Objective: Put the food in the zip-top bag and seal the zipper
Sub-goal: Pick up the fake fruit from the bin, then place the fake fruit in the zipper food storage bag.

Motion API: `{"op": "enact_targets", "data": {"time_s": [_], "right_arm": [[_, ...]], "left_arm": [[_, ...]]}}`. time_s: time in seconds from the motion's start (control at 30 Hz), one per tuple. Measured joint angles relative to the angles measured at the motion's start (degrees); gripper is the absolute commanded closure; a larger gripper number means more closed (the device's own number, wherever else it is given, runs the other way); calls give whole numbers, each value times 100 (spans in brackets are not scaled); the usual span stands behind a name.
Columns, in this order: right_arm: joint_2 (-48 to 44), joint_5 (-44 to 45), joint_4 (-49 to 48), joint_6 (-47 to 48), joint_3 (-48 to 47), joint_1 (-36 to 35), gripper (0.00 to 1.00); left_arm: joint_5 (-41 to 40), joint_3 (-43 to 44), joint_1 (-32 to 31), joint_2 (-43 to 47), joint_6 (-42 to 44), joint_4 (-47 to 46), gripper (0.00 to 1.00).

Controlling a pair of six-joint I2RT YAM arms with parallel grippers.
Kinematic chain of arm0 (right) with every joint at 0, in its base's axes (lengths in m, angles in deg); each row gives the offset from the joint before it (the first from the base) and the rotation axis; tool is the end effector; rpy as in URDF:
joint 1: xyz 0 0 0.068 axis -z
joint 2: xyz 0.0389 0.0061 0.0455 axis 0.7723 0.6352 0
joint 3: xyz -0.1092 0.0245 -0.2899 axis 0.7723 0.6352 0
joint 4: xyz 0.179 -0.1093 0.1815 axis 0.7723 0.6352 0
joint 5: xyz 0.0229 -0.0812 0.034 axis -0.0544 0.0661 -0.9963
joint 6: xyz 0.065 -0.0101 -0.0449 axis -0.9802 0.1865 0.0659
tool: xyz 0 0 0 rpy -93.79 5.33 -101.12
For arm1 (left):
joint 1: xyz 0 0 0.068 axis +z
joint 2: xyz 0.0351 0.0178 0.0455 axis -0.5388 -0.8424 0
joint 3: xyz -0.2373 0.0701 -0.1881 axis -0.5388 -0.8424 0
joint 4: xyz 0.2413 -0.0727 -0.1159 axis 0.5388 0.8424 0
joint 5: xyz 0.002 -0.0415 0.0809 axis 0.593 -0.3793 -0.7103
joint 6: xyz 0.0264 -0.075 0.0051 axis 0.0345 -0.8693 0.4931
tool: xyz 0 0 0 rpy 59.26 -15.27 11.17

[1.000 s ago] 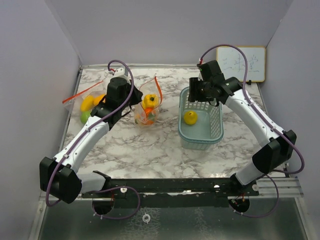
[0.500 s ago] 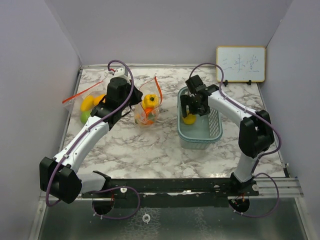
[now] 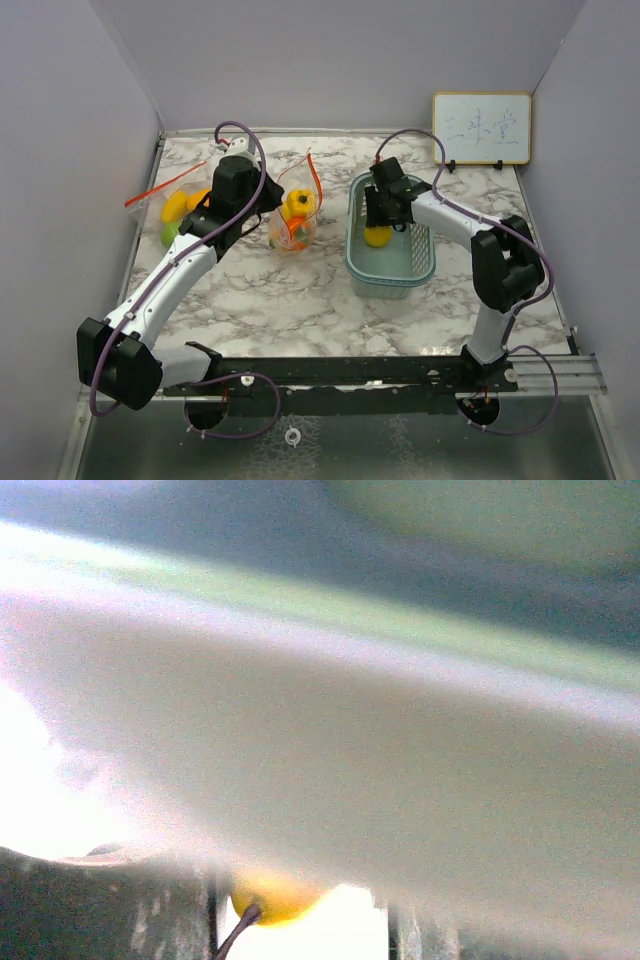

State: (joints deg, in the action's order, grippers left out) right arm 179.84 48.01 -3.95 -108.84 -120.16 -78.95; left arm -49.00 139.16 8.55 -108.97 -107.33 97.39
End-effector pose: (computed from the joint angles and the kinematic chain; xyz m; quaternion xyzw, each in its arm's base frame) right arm 0.3862 0.1975 0.2006 -0.0434 0.9640 0.0419 0.2590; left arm 0.2929 -0.1262 0.3668 -0.0959 0.8255 -0.2519 0.4959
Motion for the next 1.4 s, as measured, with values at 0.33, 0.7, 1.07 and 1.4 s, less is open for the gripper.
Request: {"op": "enact_targets", "data": {"time_s": [0.33,0.7,1.07,1.4], "right_arm": [[-358,-9,-61,37,201,9,90],[-1893,-813,1108,149,-684,9,91],[-1609,-2962,-549,-590,-1958,-149,92],[-170,-3576,-2465,-2002,-1338,-439,92]], "left_arm": [[0,0,0,0,0,44,100],[2,0,0,-22,0,26,100],[55,0,0,-98,-26,-44,100],[94,0,0,-94,-70,-44,100]]}}
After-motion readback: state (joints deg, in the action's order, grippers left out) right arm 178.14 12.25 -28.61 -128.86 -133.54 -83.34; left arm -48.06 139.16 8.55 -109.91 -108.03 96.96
